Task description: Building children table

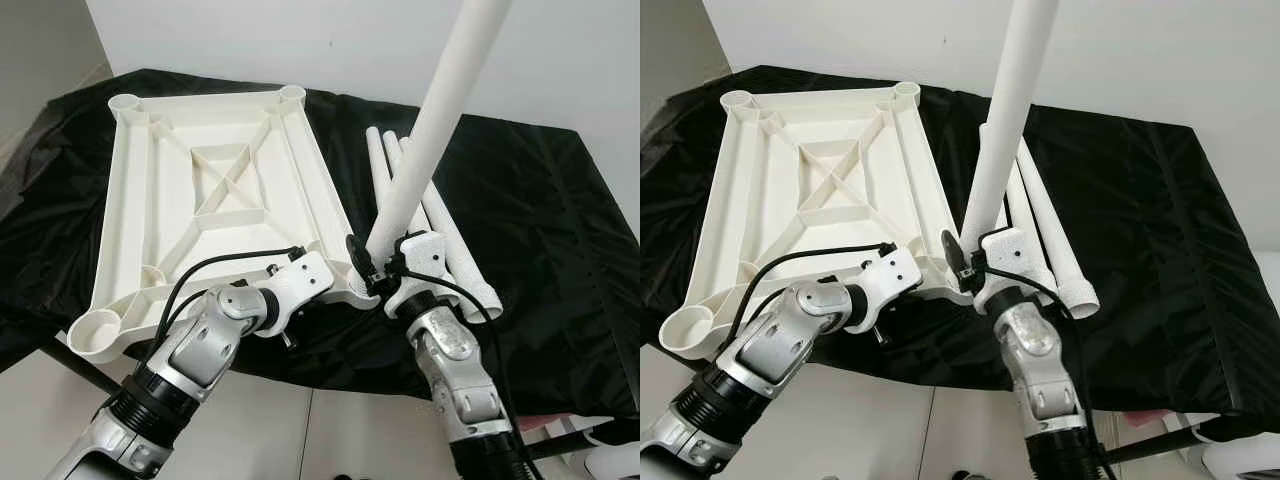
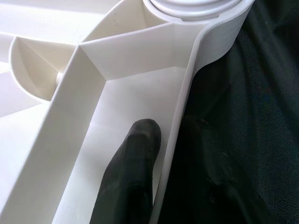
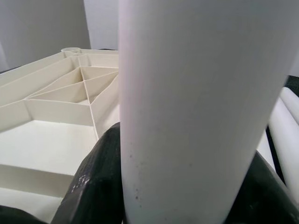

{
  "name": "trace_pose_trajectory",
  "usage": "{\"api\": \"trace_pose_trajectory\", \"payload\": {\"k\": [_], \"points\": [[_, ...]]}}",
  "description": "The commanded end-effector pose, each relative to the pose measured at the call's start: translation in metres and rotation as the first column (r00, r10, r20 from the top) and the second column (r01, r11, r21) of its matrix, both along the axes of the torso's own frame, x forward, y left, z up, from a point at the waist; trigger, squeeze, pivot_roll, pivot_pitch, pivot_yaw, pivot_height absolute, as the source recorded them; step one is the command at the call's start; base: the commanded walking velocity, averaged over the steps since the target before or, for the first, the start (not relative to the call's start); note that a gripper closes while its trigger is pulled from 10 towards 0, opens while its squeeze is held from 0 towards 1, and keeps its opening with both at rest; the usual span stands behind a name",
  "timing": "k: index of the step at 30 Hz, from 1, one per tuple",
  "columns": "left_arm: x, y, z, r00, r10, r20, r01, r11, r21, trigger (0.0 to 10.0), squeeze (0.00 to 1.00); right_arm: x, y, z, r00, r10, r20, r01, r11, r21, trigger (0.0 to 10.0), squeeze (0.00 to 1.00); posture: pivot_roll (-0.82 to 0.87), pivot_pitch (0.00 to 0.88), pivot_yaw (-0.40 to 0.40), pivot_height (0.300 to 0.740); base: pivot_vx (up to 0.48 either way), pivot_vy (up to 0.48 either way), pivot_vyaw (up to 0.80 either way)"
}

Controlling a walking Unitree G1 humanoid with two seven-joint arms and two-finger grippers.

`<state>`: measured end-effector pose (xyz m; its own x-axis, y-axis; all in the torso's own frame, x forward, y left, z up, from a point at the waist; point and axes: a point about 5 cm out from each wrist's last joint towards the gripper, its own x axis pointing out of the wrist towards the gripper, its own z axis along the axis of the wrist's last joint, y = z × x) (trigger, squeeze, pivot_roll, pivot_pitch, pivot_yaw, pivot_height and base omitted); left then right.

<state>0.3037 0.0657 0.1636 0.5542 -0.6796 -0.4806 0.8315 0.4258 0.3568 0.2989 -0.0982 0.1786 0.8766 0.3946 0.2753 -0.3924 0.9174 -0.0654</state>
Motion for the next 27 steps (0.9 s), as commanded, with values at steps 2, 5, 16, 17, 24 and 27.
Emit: {"api": "trace_pose_trajectory", "payload": {"k": [2, 5, 16, 17, 24, 27], "points": [[-0.009, -0.013, -0.003, 0.998, -0.066, -0.015, 0.066, 0.998, -0.017, 10.0, 0.0, -0.007, 0.02, -0.013, 0.997, 0.038, -0.072, -0.038, 0.999, 0.002, 10.0, 0.0, -0.08, 0.155, -0.03, 0.74, 0.0, 0.0, 0.0], [-0.009, -0.013, -0.002, 0.998, -0.066, -0.015, 0.066, 0.998, -0.017, 10.0, 0.0, -0.008, 0.023, -0.012, 0.997, 0.026, -0.069, -0.026, 1.0, 0.009, 10.0, 0.0, -0.08, 0.158, -0.029, 0.74, 0.0, 0.0, 0.0], [-0.008, -0.013, -0.002, 0.998, -0.062, -0.015, 0.062, 0.998, -0.018, 10.0, 0.0, -0.015, 0.03, -0.005, 0.998, -0.053, -0.038, 0.054, 0.998, 0.03, 10.0, 0.0, -0.08, 0.164, -0.027, 0.74, 0.0, 0.0, 0.0], [-0.008, -0.013, -0.002, 0.998, -0.061, -0.015, 0.061, 0.998, -0.019, 10.0, 0.0, -0.017, 0.031, -0.004, 0.997, -0.064, -0.037, 0.066, 0.997, 0.035, 10.0, 0.0, -0.08, 0.165, -0.027, 0.74, 0.0, 0.0, 0.0], [-0.008, -0.012, -0.001, 0.998, -0.06, -0.015, 0.06, 0.998, -0.018, 10.0, 0.0, -0.019, 0.031, -0.004, 0.986, -0.164, -0.04, 0.165, 0.986, 0.036, 10.0, 0.0, -0.07, 0.168, -0.024, 0.74, 0.0, 0.0, 0.0], [-0.007, -0.012, -0.001, 0.998, -0.06, -0.015, 0.059, 0.998, -0.017, 10.0, 0.0, -0.019, 0.03, -0.005, 0.974, -0.223, -0.046, 0.225, 0.974, 0.037, 10.0, 0.0, -0.07, 0.167, -0.023, 0.74, 0.0, 0.0, 0.0]]}}
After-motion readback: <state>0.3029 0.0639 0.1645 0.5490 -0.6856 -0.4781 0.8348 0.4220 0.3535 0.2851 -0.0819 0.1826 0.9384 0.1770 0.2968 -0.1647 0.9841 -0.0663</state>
